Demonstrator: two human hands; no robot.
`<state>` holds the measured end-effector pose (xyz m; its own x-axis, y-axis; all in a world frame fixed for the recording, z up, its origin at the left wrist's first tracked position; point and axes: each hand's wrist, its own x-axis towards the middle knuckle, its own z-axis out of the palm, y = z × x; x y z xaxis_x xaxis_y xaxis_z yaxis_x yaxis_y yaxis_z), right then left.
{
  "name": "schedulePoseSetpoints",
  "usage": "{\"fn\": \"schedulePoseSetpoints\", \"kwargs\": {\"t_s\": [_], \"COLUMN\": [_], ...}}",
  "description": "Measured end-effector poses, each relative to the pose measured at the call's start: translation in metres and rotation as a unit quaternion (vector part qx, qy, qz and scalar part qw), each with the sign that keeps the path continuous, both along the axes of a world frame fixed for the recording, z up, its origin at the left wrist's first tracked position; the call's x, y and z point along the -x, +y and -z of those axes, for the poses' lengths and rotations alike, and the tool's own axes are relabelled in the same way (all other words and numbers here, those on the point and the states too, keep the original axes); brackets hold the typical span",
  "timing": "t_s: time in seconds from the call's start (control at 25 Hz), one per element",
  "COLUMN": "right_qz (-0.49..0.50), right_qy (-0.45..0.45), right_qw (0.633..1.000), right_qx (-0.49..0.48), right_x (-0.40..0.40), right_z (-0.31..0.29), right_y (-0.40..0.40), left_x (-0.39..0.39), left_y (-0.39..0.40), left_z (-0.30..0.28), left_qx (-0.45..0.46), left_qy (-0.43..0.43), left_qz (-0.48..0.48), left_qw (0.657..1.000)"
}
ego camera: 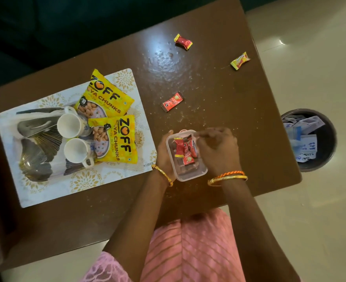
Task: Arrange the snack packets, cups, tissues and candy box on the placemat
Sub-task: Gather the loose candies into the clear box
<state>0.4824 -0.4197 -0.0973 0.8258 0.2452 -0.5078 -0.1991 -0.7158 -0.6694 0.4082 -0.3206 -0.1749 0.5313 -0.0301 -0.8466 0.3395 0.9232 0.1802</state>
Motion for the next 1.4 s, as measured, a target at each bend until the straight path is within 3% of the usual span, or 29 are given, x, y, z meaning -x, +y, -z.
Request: {"fn": "schedulePoseSetpoints", "kwargs": {"t_s": [0.08, 0.16, 0.24, 0.36, 0.56, 0.72, 0.84, 1.04, 1.12, 1.28, 1.4], "right_qz": [0.080, 0.079, -0.027, -0.205, -0.267, -0.247, -0.205, -0.025, -0.027, -0.082, -0.050], "right_qy": [0.003, 0.003, -0.047, -0.118, -0.155, -0.180, -0.138, 0.023, 0.051, 0.067, 0.068], "right_qw": [0.997, 0.996, 0.999, 0.971, 0.946, 0.942, 0.955, 0.999, 0.998, 0.992, 0.995], "right_qx": [-0.023, -0.028, 0.002, 0.031, 0.102, 0.136, 0.166, 0.029, 0.006, 0.064, 0.053], "right_x": [-0.016, -0.035, -0.051, -0.063, -0.056, -0.054, -0.057, -0.023, 0.007, 0.045, 0.034], "right_z": [0.007, 0.019, 0.036, 0.058, 0.076, 0.084, 0.078, 0.020, -0.001, -0.005, 0.001], "right_y": [0.005, 0.020, 0.044, 0.083, 0.109, 0.107, 0.105, 0.066, 0.053, 0.055, 0.057], "left_x": [0.005, 0.012, 0.019, 0.027, 0.034, 0.036, 0.036, 0.034, 0.033, 0.037, 0.034], "left_y": [0.008, 0.015, 0.022, 0.030, 0.031, 0.036, 0.041, 0.039, 0.038, 0.040, 0.046], "left_z": [-0.002, -0.001, -0.002, -0.006, -0.009, -0.009, -0.004, 0.002, 0.003, 0.003, 0.000], "left_qx": [0.032, 0.035, 0.033, 0.039, 0.042, 0.056, 0.057, 0.034, 0.027, 0.039, 0.051], "left_qy": [0.000, 0.015, 0.017, 0.009, 0.019, 0.017, 0.021, 0.038, 0.022, 0.017, 0.030], "left_qz": [0.001, -0.005, -0.014, -0.016, -0.001, -0.022, -0.027, -0.045, -0.063, -0.056, -0.054], "left_qw": [0.999, 0.999, 0.999, 0.999, 0.999, 0.998, 0.998, 0.998, 0.997, 0.998, 0.997]}}
